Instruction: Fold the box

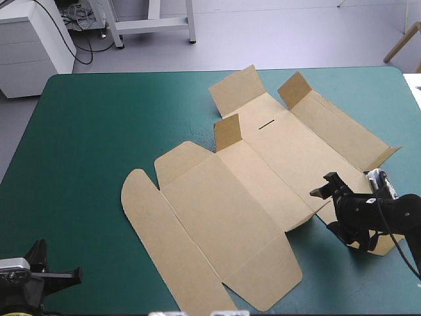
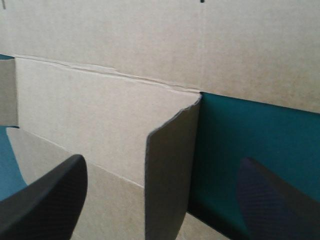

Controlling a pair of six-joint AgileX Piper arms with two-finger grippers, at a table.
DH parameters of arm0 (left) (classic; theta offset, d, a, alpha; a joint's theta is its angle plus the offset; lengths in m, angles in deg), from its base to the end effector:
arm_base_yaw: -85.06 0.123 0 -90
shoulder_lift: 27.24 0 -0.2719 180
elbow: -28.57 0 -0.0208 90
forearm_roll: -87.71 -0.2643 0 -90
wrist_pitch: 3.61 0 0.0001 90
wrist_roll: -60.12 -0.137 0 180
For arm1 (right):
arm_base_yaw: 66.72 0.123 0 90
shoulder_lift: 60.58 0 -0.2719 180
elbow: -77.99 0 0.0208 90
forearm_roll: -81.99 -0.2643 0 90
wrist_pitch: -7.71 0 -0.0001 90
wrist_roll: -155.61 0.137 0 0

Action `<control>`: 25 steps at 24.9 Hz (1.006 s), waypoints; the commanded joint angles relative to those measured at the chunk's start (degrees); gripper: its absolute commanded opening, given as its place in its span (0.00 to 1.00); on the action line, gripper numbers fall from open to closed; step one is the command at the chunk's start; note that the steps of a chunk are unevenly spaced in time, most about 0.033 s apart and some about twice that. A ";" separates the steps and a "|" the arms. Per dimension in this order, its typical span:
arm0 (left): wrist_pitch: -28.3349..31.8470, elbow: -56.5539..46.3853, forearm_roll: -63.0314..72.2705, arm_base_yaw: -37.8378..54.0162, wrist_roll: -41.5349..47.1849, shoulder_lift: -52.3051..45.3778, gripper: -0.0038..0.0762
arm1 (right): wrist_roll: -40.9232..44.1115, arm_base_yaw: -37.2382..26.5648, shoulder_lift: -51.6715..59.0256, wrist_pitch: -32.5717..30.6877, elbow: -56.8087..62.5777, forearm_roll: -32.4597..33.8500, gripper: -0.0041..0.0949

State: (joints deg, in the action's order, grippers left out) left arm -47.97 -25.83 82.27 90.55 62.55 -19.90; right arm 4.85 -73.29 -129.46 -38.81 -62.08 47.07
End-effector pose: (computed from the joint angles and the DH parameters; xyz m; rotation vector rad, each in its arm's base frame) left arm 0.0834 0.0171 0.2635 -0.1113 1.8481 0.1459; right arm 0.2268 0.0312 0.2035 1.2478 2.4115 0.8387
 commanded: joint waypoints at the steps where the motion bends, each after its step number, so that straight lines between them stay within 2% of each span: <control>1: 4.58 1.20 -0.17 -0.33 0.32 -1.03 0.04 | -1.16 0.08 -1.59 -0.39 -2.05 0.07 0.69; 15: 4.58 1.20 -0.17 -0.33 0.32 -1.03 0.04 | -2.83 0.31 -1.89 -0.74 -2.05 -0.81 0.68; 18: 4.58 1.20 -0.17 -0.33 0.32 -1.03 0.04 | -2.25 3.79 -1.92 2.08 -2.05 -0.37 0.68; 21: 4.58 1.20 -0.17 -0.33 0.32 -1.03 0.04 | 1.95 8.50 -2.43 6.14 -2.05 0.45 0.68; 24: 4.58 1.20 -0.17 -0.33 0.32 -1.03 0.04 | 2.08 8.79 -4.65 4.98 -2.05 1.05 0.67; 25: 4.58 1.20 -0.17 -0.33 0.32 -1.03 0.04 | 2.08 8.79 -5.06 4.70 -2.05 1.52 0.63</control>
State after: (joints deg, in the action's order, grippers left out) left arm -47.79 -25.83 82.27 90.47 62.55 -19.90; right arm 6.94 -64.81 -134.36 -34.69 -62.40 48.82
